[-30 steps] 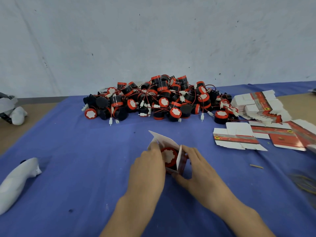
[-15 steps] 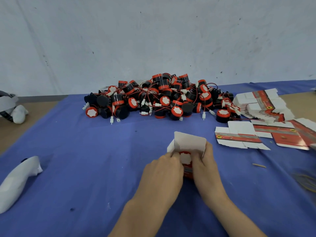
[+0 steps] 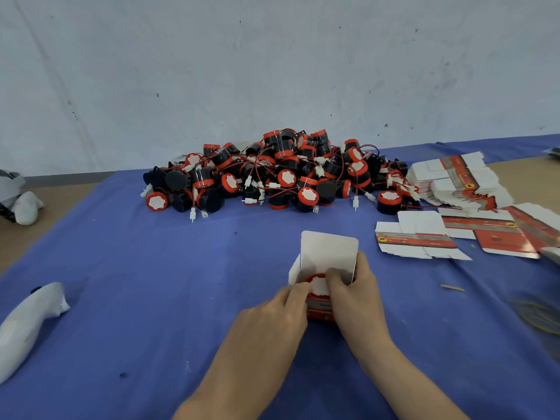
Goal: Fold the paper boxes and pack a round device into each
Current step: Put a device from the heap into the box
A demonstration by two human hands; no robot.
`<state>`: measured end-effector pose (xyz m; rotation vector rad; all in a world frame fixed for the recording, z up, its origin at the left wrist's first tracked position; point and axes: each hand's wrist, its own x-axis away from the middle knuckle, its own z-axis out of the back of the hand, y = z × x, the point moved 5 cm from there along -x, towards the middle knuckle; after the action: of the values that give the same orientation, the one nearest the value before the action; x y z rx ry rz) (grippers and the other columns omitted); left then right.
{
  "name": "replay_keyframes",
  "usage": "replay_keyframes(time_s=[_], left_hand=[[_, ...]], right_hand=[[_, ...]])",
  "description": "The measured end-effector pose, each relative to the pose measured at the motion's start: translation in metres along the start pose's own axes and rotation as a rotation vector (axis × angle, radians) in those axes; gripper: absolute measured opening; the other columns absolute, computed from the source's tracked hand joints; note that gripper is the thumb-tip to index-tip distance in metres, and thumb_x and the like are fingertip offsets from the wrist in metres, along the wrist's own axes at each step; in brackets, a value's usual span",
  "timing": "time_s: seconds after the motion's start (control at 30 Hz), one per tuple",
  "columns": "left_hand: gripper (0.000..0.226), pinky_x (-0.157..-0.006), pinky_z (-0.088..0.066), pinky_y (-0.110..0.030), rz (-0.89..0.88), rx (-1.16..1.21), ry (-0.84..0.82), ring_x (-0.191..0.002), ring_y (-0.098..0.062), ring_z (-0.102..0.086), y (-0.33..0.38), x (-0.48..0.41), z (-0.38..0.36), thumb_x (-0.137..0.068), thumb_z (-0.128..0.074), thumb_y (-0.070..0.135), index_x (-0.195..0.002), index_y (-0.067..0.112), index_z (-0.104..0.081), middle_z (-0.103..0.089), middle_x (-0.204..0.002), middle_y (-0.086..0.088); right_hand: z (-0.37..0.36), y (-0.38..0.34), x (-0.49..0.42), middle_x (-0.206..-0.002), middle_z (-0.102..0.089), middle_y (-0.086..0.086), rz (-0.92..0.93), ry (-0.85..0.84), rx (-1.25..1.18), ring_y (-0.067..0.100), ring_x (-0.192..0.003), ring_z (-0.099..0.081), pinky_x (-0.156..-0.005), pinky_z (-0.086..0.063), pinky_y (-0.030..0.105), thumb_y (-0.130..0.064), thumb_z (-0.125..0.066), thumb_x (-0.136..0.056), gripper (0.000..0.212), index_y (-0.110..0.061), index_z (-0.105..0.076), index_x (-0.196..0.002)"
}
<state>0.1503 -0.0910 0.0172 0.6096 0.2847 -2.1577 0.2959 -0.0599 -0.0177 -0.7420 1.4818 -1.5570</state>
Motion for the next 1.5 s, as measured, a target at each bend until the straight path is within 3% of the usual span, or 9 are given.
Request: replay_keyframes(time_s=[0.17,0.3,0.37,0.47,0.6,0.83,1.0,1.23,1.5], left_hand=[[0.024,-0.057,-0.057,-0.028,0.105,0.382,0.106,-0.071,-0.006,-0.069,-0.009,0.004,0.010,-0.086,-0.075,0.007,-0.107,0.015,-0.070,-0.070,-0.098,0.013],[0.029,-0.087,-0.053,-0.022,0.125,0.460,0.096,-0.106,0.000,-0.062,-0.015,0.002,0.009,-0.102,-0.056,0.020,-0.130,0.020,-0.063,-0.067,-0.121,0.016],[0.033,-0.076,-0.052,-0.016,0.075,0.350,0.039,-0.098,-0.002,-0.065,-0.015,0.000,0.006,-0.099,-0.060,0.018,-0.133,0.020,-0.062,-0.070,-0.115,0.016],[0.031,-0.044,-0.033,-0.016,0.002,0.203,0.094,-0.050,-0.006,-0.055,-0.013,-0.002,0.007,-0.079,-0.083,0.013,-0.107,0.021,-0.073,-0.068,-0.075,0.016],[0.039,-0.041,-0.043,-0.025,-0.001,0.130,0.144,-0.066,-0.010,-0.054,-0.018,-0.007,0.002,-0.068,-0.087,0.002,-0.093,0.025,-0.066,-0.061,-0.100,0.012],[0.041,-0.061,-0.033,-0.015,-0.080,0.074,0.210,-0.075,-0.014,-0.054,-0.017,-0.013,0.004,-0.067,-0.084,-0.003,-0.094,0.024,-0.070,-0.062,-0.091,0.009],[0.046,-0.066,-0.050,-0.026,-0.131,0.056,0.257,-0.087,-0.019,-0.057,-0.020,-0.016,0.006,-0.062,-0.075,-0.014,-0.092,0.020,-0.072,-0.067,-0.095,0.007],[0.055,-0.073,-0.052,-0.032,-0.158,0.047,0.132,-0.096,-0.017,-0.050,-0.028,-0.020,0.004,-0.050,-0.073,-0.018,-0.089,0.022,-0.074,-0.069,-0.099,0.012],[0.044,-0.078,-0.040,-0.025,-0.148,0.187,0.051,-0.089,-0.010,-0.054,-0.036,-0.020,0.002,-0.072,-0.077,-0.011,-0.094,0.026,-0.068,-0.065,-0.102,0.017]], right_hand=[[0.003,0.000,0.000,-0.085,-0.063,-0.028,0.003,0.020,0.025,0.000,-0.080,-0.062,-0.060,-0.049,0.025,-0.013,-0.049,-0.094,0.021,-0.033,-0.051,-0.092],[0.002,0.000,0.000,-0.087,-0.061,-0.033,0.019,0.003,0.041,-0.006,-0.079,-0.060,-0.056,-0.046,0.018,-0.014,-0.049,-0.096,0.019,-0.033,-0.051,-0.093],[0.002,0.000,0.000,-0.084,-0.063,-0.029,0.021,0.008,0.034,-0.007,-0.078,-0.060,-0.053,-0.045,0.013,-0.014,-0.050,-0.096,0.018,-0.032,-0.051,-0.093],[0.002,0.000,0.000,-0.084,-0.065,-0.017,0.012,0.015,0.032,0.002,-0.080,-0.063,-0.056,-0.047,0.018,-0.015,-0.051,-0.097,0.018,-0.032,-0.051,-0.092],[0.003,0.001,0.000,-0.085,-0.065,-0.016,0.015,0.006,0.034,-0.001,-0.079,-0.062,-0.056,-0.048,0.018,-0.014,-0.050,-0.097,0.020,-0.033,-0.051,-0.092],[0.002,-0.001,0.001,-0.087,-0.065,-0.018,0.033,-0.022,0.028,-0.003,-0.080,-0.062,-0.053,-0.046,0.012,-0.015,-0.049,-0.098,0.019,-0.033,-0.051,-0.094],[0.002,-0.001,0.001,-0.087,-0.065,-0.027,0.040,-0.078,0.037,-0.008,-0.084,-0.060,-0.055,-0.047,0.009,-0.017,-0.049,-0.099,0.020,-0.037,-0.052,-0.097],[-0.002,-0.003,0.001,-0.095,-0.066,-0.023,0.087,-0.104,0.072,-0.001,-0.091,-0.063,-0.073,-0.054,0.025,-0.018,-0.049,-0.101,0.026,-0.043,-0.051,-0.098],[0.000,-0.001,-0.005,-0.099,-0.069,-0.019,0.036,-0.195,0.012,0.000,-0.093,-0.066,-0.069,-0.051,0.016,-0.016,-0.054,-0.100,0.025,-0.041,-0.052,-0.104]])
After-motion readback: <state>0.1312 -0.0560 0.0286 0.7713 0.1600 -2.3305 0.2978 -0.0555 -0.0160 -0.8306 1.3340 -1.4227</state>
